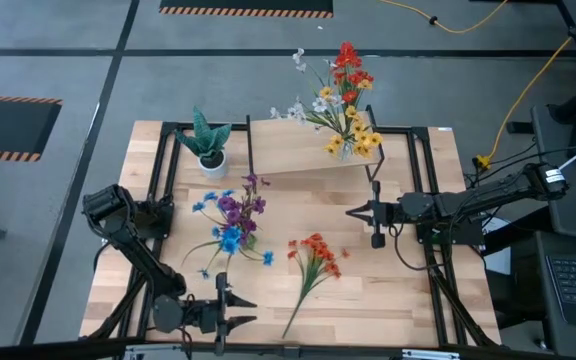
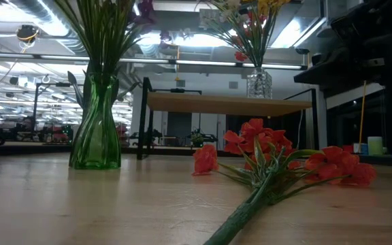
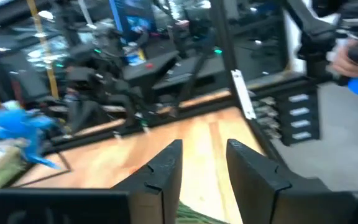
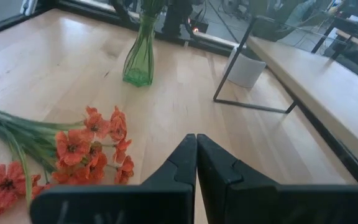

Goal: Pick and place flowers into a vace then onto a shelf
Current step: Put the orange flowers into the green transparent vase

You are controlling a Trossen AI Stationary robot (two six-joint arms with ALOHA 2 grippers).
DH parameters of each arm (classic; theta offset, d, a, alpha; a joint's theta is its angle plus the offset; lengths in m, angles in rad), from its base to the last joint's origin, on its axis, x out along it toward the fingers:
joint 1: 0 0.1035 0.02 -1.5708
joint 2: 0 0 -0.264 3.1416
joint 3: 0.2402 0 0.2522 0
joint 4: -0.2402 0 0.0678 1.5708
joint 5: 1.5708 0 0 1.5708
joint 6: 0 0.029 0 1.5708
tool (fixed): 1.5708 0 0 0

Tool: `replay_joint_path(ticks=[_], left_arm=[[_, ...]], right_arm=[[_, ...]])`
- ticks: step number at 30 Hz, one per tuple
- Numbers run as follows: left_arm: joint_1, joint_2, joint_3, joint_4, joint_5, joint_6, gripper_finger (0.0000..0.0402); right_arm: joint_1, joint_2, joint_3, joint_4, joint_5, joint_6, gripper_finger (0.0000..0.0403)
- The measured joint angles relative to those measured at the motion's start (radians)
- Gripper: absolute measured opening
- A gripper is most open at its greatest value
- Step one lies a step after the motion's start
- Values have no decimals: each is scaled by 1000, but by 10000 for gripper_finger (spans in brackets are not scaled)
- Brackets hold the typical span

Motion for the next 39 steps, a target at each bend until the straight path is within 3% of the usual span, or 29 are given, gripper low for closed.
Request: replay_joint_path(ticks=[7, 13, 23, 33, 39], left_arm=[[0, 0, 0, -134, 23, -159, 63], [-36, 0, 0, -235, 30, -422, 7], [-17, 0, 0, -570, 53, -976, 3], [35, 0, 0, -925, 83, -1211, 3], [25, 0, 0, -1050, 82, -1297, 3]], right_arm=[[0, 0, 0, 17, 0, -21, 16], [0, 0, 0, 17, 0, -21, 16], [0, 0, 0, 17, 0, 11, 16], [0, 0, 1, 13, 0, 76, 16], [13, 0, 81, -220, 0, 218, 4]])
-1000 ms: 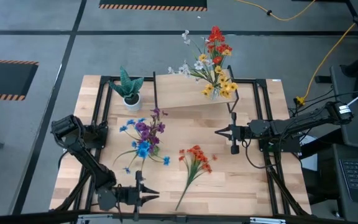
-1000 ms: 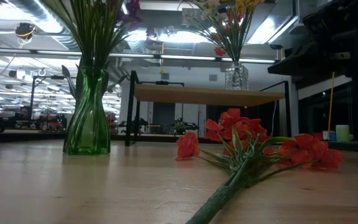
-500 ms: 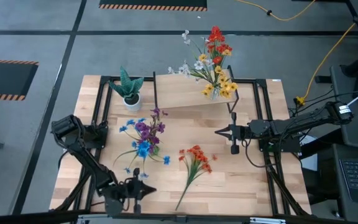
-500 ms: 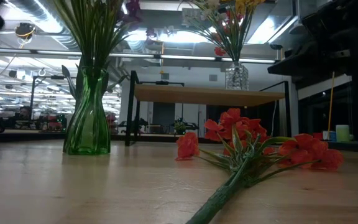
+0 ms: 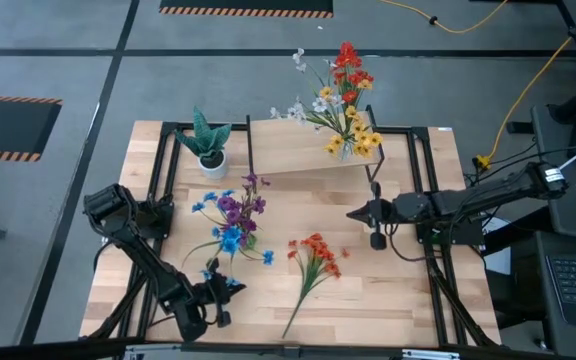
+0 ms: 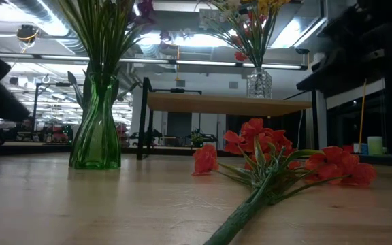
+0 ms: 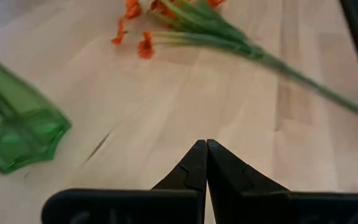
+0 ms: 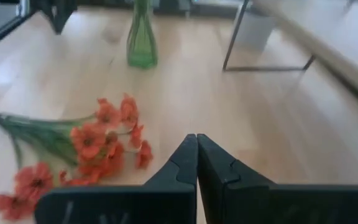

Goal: Pick and place flowers into a vace then onto a shelf
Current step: Put the orange flowers into the green transparent vase

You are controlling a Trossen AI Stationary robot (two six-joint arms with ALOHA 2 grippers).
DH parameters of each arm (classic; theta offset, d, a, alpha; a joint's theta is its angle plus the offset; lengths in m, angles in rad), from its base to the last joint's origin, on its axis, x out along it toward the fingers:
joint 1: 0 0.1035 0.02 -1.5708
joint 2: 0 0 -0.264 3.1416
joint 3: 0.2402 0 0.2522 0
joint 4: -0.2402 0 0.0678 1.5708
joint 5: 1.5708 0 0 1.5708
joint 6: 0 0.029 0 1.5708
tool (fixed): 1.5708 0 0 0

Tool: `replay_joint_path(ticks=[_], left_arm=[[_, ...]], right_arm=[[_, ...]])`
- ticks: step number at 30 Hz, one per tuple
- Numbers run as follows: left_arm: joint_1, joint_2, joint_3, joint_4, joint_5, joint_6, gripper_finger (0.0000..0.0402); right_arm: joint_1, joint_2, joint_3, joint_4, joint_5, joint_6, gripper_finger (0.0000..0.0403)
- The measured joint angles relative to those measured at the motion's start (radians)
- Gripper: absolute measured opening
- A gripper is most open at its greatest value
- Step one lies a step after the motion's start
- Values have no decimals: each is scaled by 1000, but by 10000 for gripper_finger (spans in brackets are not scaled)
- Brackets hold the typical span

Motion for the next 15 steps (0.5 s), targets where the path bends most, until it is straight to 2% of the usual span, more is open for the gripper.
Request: replay_joint_path(ticks=[8, 15], left_arm=[[1, 0, 0, -107, -3, -87, 3], [1, 0, 0, -107, -15, -82, 3]], right_arm=[[137, 30, 124, -163, -27, 81, 3], [263, 210, 271, -193, 4, 88, 2]])
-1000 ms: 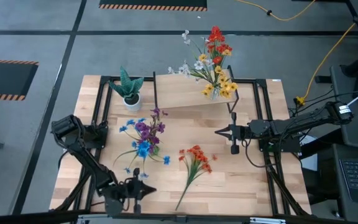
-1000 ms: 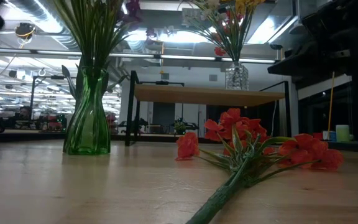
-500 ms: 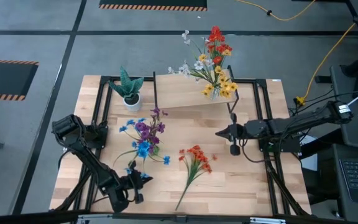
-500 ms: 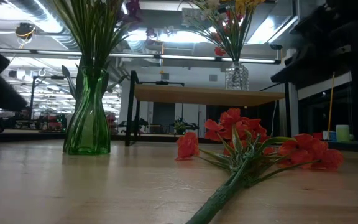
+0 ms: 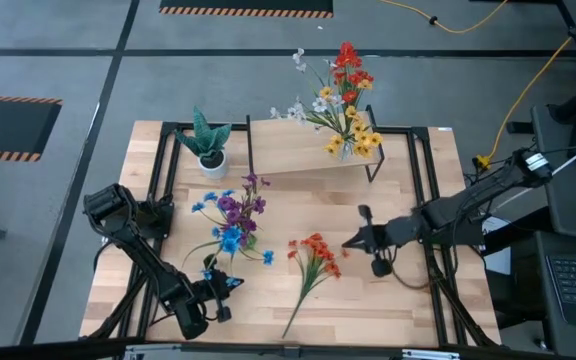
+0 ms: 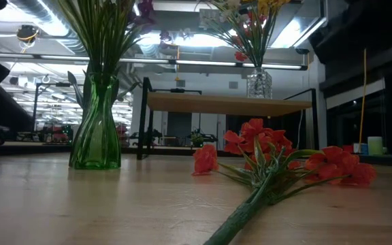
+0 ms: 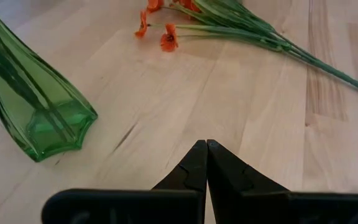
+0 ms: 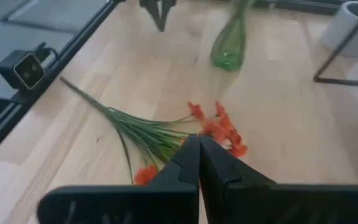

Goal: Pick and place flowers into a vace then onto a shelf
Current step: Put the orange flowers into the green transparent vase

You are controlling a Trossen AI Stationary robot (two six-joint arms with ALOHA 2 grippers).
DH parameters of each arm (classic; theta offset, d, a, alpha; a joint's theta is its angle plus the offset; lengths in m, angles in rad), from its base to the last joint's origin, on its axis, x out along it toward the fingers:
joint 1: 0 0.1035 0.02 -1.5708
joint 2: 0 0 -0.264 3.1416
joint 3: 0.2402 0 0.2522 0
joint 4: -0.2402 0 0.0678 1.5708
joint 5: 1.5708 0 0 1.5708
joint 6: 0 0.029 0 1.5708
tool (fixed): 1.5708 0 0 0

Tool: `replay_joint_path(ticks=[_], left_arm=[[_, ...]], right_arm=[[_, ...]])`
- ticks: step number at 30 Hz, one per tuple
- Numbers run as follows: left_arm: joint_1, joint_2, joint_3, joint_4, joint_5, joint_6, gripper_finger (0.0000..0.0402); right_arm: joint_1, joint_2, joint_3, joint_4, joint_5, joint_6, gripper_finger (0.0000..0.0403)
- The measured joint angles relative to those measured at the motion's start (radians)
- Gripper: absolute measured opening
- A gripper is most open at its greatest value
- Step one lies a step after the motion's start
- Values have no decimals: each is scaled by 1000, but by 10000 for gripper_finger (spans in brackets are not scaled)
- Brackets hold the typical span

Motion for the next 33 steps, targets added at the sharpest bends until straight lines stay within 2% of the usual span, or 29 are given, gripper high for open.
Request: replay_joint_path(ticks=[5, 9, 18, 28, 33], left_arm=[[7, 0, 0, -3, -17, 2, 3], [15, 0, 0, -37, 19, 28, 3], [57, 0, 0, -112, 66, -31, 3], [59, 0, 0, -103, 94, -25, 3], [58, 0, 0, -84, 94, -25, 3]], right_arm=[[41, 160, 135, -49, 7, -59, 6], [59, 267, 243, -111, 8, -110, 7], [66, 493, 474, -301, 1, -233, 16], [84, 744, 713, -429, -32, -340, 114], [103, 853, 783, -469, -32, -390, 150]])
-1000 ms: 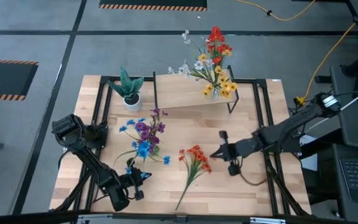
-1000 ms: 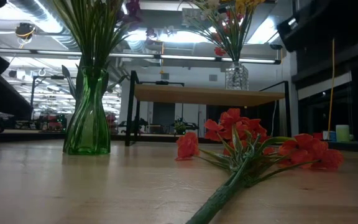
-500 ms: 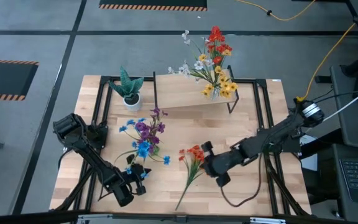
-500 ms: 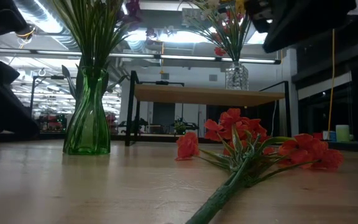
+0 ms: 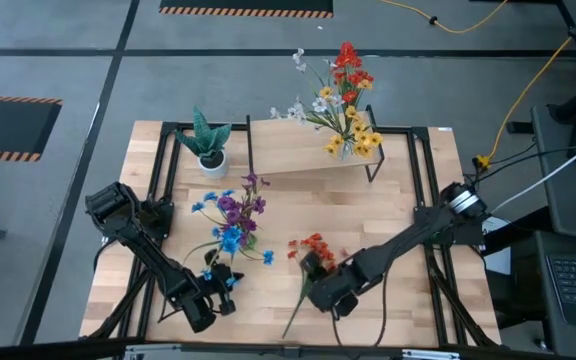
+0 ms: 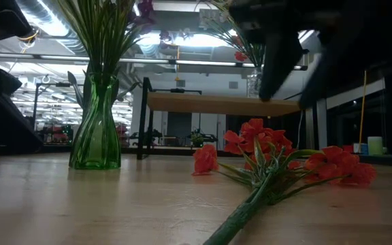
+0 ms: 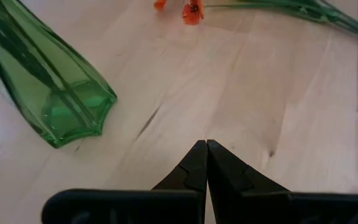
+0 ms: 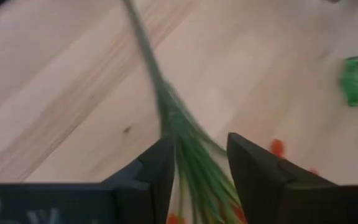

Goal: Pick and place flowers into a vace then onto a shelf
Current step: Put the orange flowers into the green transparent vase

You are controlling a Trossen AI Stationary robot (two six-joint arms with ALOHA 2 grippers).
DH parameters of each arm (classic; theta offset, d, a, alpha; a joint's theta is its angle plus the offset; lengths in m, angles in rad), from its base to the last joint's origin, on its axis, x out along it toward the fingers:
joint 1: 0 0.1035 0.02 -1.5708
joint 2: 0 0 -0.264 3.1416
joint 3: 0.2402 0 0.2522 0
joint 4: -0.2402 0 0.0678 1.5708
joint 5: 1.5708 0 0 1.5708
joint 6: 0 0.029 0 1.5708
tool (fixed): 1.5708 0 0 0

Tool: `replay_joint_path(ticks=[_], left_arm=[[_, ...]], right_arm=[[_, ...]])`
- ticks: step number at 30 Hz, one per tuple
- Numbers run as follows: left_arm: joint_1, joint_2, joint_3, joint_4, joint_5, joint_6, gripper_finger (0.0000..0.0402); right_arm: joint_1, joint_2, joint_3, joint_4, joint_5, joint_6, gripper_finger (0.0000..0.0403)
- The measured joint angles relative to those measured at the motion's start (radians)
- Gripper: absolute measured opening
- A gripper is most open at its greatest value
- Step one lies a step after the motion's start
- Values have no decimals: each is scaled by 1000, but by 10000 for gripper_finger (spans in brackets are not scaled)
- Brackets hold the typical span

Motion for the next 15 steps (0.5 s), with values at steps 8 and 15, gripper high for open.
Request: replay_joint_path(ticks=[8, 15], left_arm=[[8, 0, 0, 98, 31, 35, 3], [5, 0, 4, 172, 61, 56, 3]], right_arm=[[-1, 107, 35, -5, -1, -34, 162], [-7, 123, 36, 37, -28, -43, 160]])
